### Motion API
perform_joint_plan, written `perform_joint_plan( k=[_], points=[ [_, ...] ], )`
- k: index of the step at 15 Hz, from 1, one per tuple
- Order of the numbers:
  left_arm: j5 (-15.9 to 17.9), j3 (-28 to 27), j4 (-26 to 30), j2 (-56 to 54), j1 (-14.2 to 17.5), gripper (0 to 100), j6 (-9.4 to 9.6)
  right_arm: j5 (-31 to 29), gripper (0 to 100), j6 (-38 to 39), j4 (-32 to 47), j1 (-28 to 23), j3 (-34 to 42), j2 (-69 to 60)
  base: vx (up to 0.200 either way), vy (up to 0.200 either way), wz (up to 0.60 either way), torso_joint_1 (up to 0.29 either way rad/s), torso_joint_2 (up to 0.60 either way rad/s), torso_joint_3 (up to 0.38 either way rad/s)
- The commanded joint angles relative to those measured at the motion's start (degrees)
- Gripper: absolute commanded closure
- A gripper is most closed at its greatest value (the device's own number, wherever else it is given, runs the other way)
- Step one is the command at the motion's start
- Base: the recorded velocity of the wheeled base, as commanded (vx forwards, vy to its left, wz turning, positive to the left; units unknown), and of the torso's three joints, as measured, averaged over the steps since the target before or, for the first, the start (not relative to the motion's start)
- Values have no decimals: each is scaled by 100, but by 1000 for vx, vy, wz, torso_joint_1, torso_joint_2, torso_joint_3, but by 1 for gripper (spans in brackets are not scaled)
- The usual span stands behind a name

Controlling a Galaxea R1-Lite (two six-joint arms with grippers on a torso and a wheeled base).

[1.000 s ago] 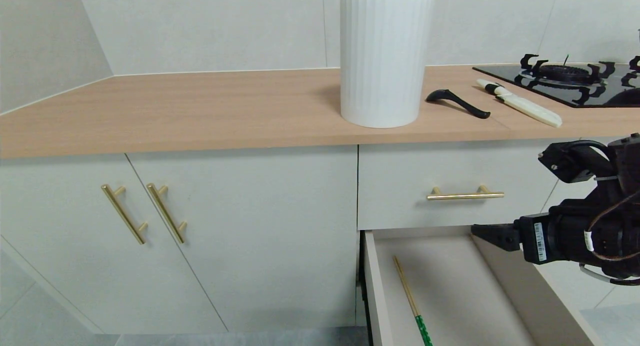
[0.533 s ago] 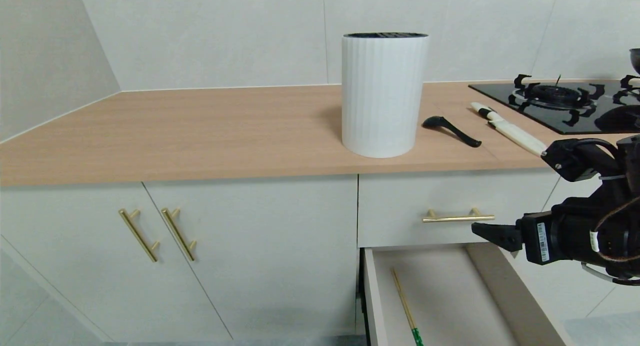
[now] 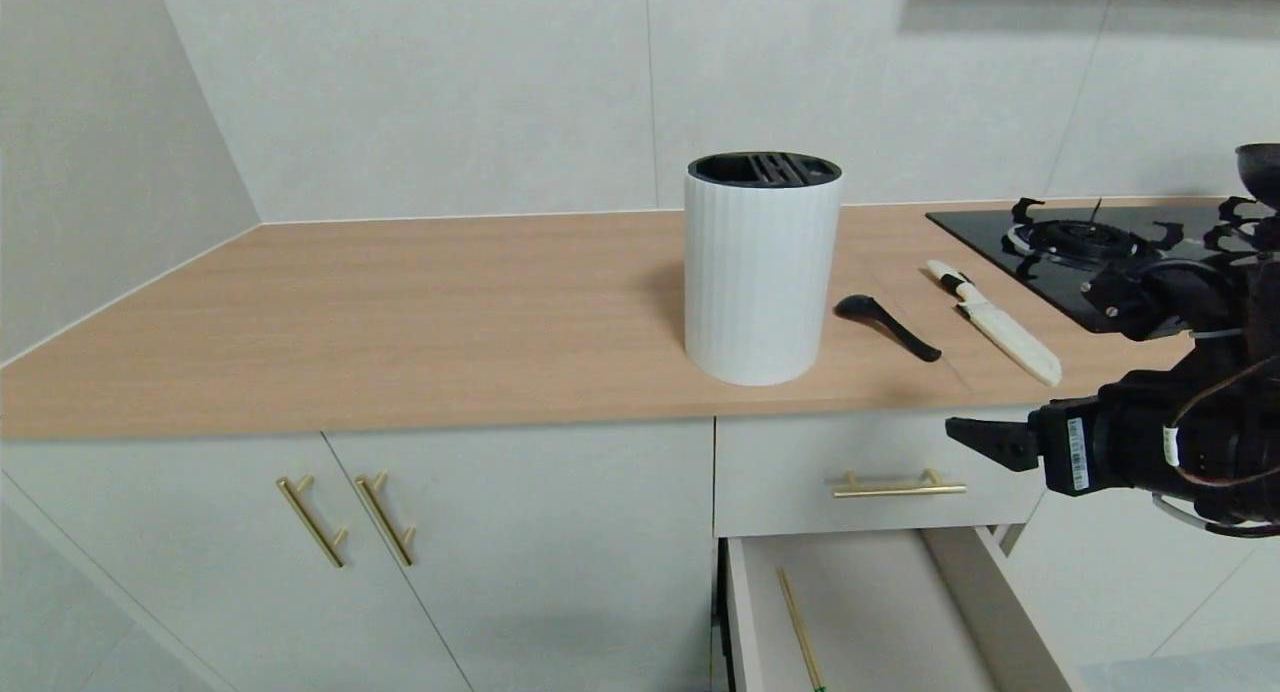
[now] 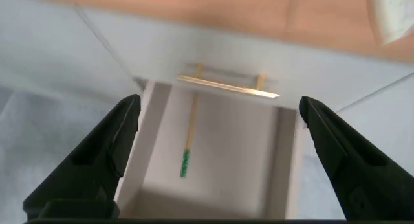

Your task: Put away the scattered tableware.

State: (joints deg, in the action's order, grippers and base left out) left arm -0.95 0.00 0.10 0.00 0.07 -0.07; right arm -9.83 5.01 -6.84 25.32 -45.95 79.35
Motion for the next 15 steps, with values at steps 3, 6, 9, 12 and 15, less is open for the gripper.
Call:
perform_joint_plan(
  k=[3, 6, 9, 12, 15],
  points=[
    [-2, 0, -1, 9, 1, 0, -1, 411, 0, -387, -933, -511, -64, 898, 0, 0, 0, 194, -460, -277],
    [-2, 0, -1, 0, 1, 0, -1, 675, 0, -1020, -2102, -1029, -485, 1909, 0, 0, 0, 63, -147, -89],
    [-2, 0, -1, 0, 1, 0, -1, 1070, 0, -1283, -2199, -1231, -1602, 2867, 0, 0, 0, 0, 0, 0],
    [-2, 0, -1, 0, 1, 0, -1, 1492, 0, -1283, -2129, -1293, -1821, 3385, 0, 0, 0, 0, 0, 0],
    [-2, 0, -1, 0, 1, 0, -1, 1923, 0, -1274, -2129, -1363, -1892, 3579, 0, 0, 0, 0, 0, 0]
  ],
)
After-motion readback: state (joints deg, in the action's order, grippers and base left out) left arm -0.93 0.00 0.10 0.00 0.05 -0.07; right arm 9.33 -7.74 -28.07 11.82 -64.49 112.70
